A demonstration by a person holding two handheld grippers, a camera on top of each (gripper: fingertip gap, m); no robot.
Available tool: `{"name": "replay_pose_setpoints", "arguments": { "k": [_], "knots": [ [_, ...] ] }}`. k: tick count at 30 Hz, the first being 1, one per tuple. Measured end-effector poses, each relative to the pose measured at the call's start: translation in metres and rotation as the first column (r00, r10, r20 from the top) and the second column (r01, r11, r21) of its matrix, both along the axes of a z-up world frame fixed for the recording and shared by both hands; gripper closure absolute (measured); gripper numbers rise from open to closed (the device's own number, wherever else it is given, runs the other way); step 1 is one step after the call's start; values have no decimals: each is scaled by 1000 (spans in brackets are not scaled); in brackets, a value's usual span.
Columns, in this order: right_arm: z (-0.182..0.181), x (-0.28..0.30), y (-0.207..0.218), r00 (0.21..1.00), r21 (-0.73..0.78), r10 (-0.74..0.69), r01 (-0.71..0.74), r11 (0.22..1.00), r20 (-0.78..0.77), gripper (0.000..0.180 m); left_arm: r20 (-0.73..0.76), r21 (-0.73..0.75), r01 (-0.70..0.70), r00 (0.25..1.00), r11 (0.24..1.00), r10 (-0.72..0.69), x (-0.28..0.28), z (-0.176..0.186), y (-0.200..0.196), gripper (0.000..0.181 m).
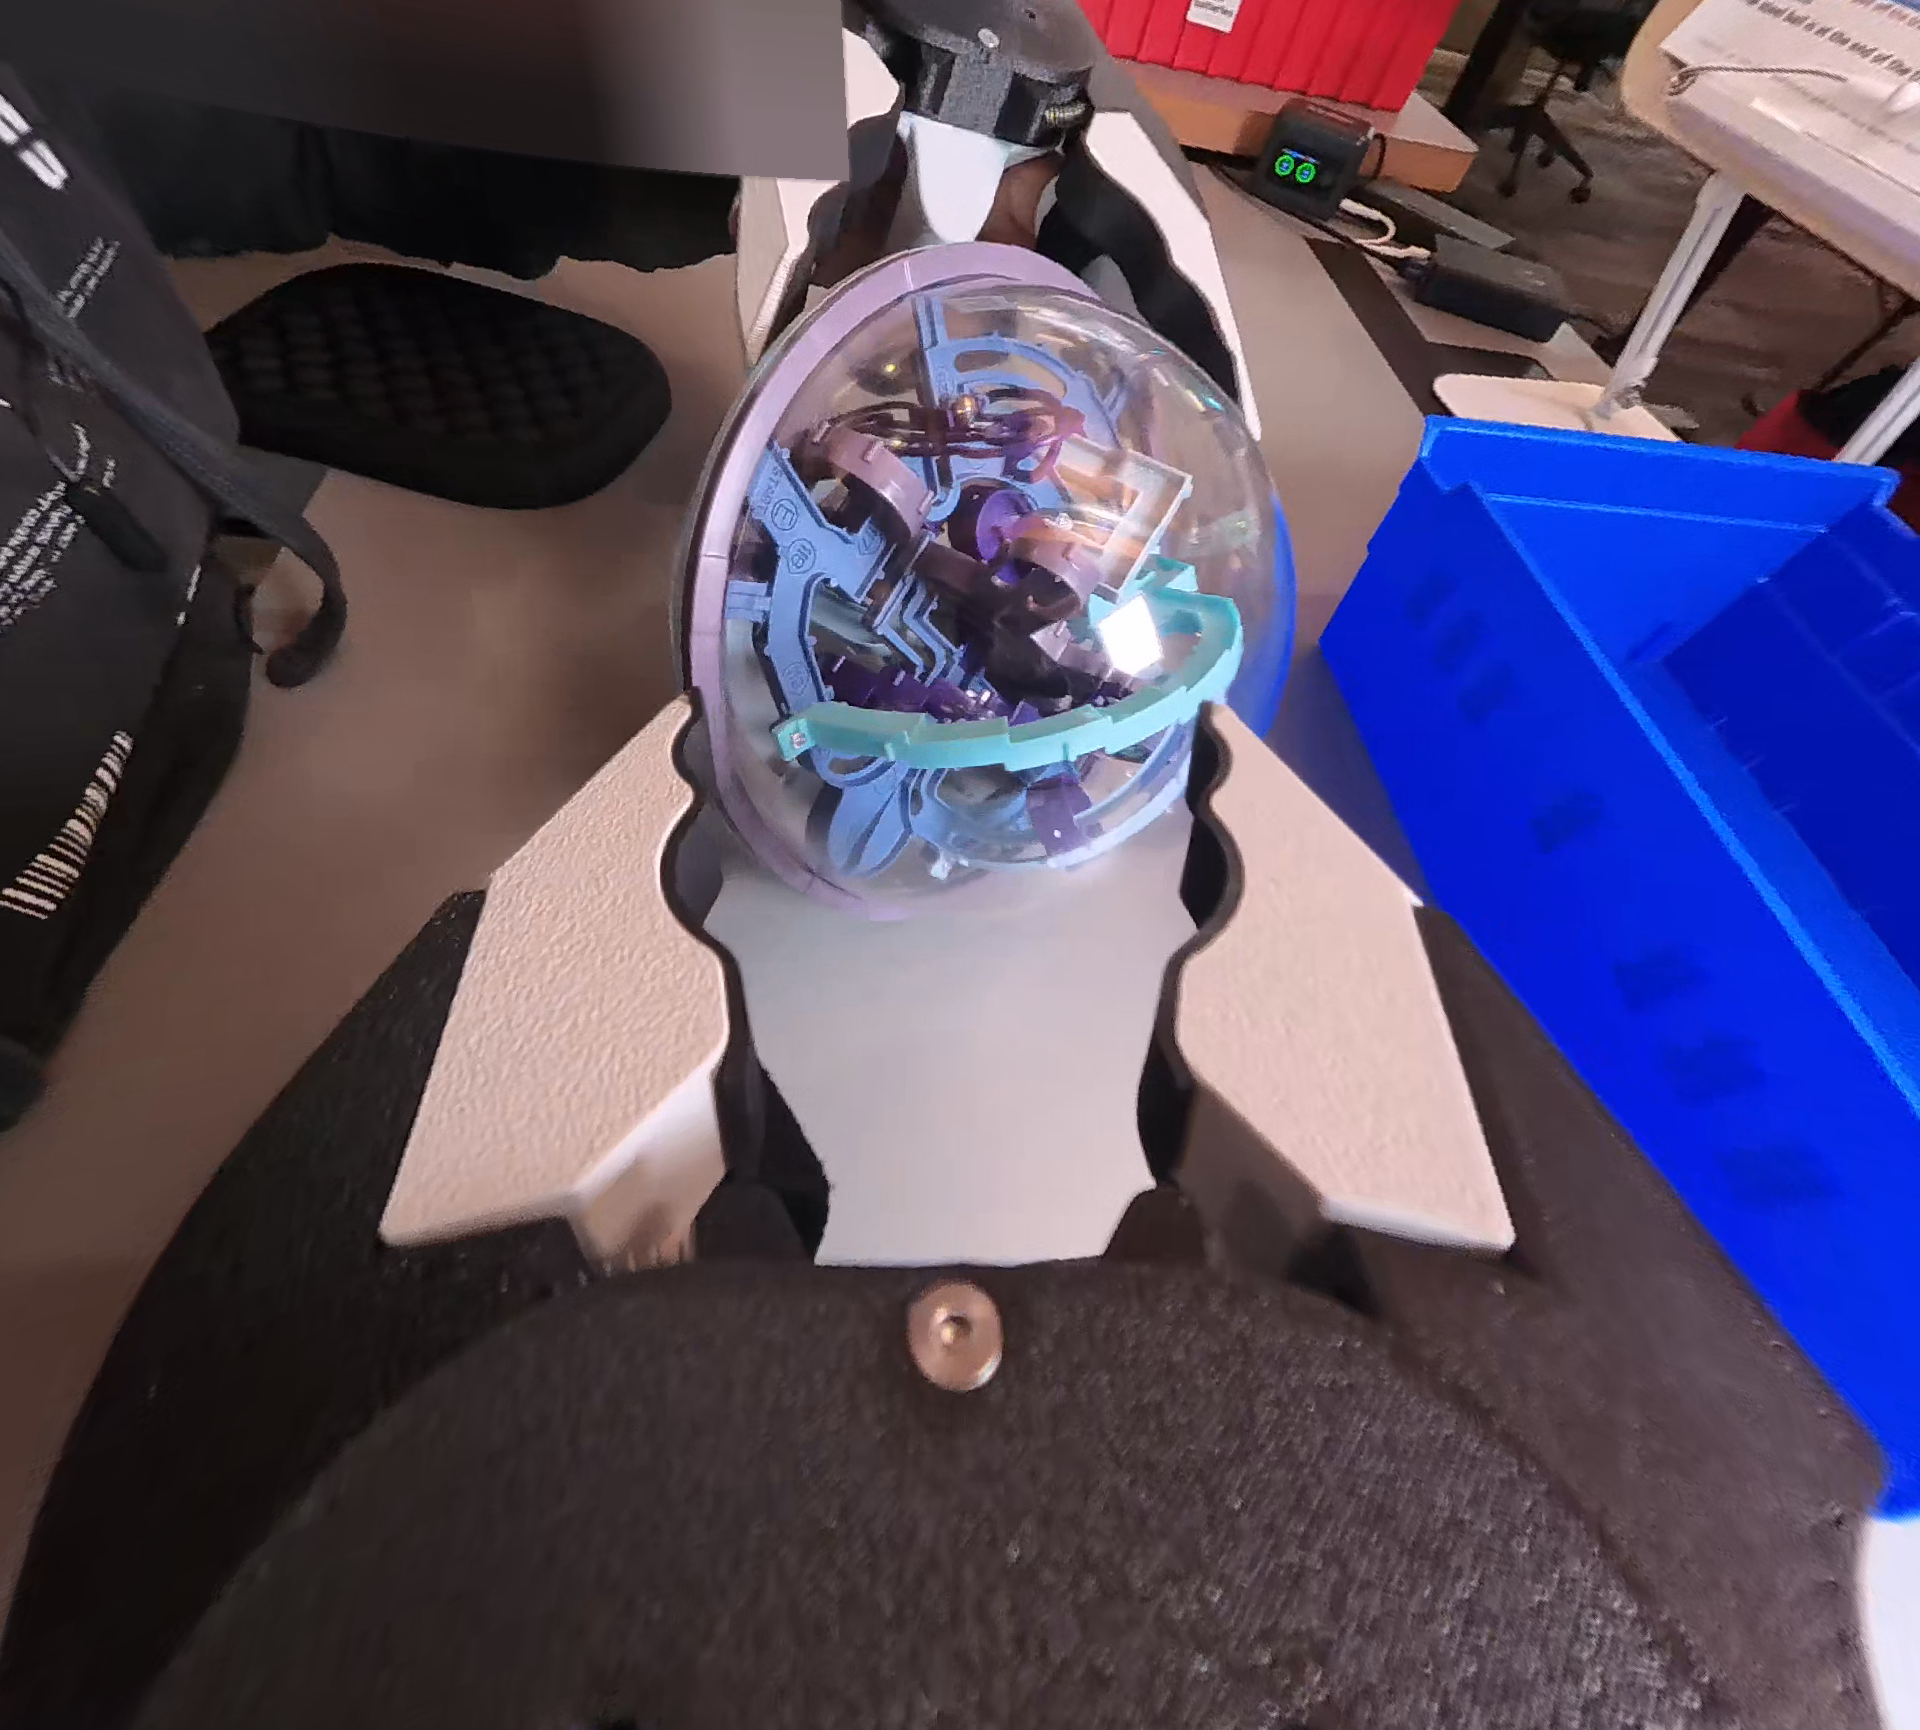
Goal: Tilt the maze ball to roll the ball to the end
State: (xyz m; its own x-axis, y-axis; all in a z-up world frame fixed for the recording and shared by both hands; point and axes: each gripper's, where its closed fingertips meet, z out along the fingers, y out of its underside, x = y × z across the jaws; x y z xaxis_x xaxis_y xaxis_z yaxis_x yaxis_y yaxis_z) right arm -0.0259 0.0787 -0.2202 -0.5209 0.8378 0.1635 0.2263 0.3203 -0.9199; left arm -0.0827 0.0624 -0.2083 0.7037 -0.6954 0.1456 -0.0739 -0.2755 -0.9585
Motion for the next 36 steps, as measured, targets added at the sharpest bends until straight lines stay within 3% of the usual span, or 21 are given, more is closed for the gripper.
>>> {"name": "replay_pose_setpoints", "arguments": {
  "k": [10,16,24,36],
  "knots": [
    [0,-2,14,999,-158,-17,11,987,-35,101,-51,-59,32,998,998,-35,1,1,16,61],
    [-3,5,22,999,-160,-26,20,987,-36,102,-74,-108,97,992,989,-105,6,4,27,62],
    [-24,-2,51,1000,-239,-4,4,971,0,74,-159,-83,128,977,988,-140,15,3,45,66],
    [-21,3,44,999,-339,-14,24,940,32,76,-216,-50,227,948,973,-232,31,9,43,70]
  ]
}}
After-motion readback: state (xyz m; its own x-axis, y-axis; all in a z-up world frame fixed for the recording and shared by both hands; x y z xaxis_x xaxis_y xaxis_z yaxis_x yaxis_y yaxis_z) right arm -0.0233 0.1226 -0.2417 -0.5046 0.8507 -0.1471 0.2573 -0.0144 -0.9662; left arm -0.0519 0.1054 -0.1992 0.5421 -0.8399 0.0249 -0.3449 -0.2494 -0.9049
